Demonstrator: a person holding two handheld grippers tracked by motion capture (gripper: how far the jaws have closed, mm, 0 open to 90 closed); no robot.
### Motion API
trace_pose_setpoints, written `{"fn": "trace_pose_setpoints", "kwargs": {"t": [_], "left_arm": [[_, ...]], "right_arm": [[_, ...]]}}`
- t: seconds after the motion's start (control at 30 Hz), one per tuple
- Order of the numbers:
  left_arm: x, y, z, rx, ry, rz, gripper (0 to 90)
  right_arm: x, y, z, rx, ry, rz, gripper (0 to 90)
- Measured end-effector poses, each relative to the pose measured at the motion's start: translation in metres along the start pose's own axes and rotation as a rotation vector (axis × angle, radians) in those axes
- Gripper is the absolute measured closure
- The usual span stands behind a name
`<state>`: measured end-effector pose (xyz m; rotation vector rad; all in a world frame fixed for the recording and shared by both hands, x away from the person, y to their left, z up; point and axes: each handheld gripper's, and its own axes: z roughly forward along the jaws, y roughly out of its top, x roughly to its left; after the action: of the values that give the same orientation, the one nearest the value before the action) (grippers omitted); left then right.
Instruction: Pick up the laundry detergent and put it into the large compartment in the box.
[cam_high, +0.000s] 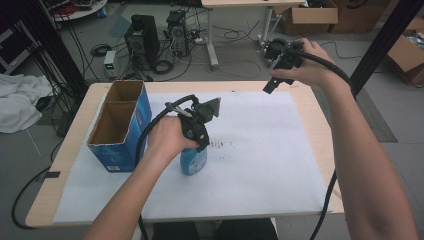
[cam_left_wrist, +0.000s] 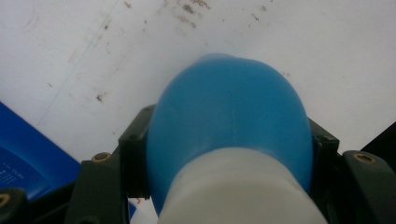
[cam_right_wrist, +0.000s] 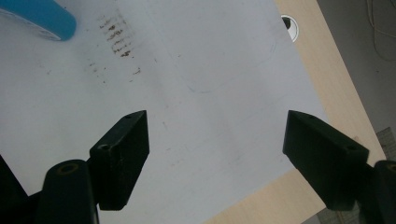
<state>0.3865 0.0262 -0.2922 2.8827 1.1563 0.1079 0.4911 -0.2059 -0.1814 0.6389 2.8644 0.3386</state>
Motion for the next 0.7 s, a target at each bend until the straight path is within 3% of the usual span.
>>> {"fn": "trace_pose_setpoints", "kwargs": {"t": [0.33,0.53,0.7], "left_arm": [[-0.003,0.002,-0.004,0.005,0.015,0.019,38.0],[-0.002,0.001,-0.035,-0.025,0.015,0.008,38.0],[0.005,0.000,-0.078,-0.034,0.028,-0.059,38.0]], "right_arm": [[0.000,-0.001,-0.003,-0.014,-0.006,0.001,23.1],[0.000,-0.002,-0.004,-0.014,-0.008,0.003,23.3],[0.002,-0.002,-0.003,-0.002,-0.012,0.000,23.9]]}}
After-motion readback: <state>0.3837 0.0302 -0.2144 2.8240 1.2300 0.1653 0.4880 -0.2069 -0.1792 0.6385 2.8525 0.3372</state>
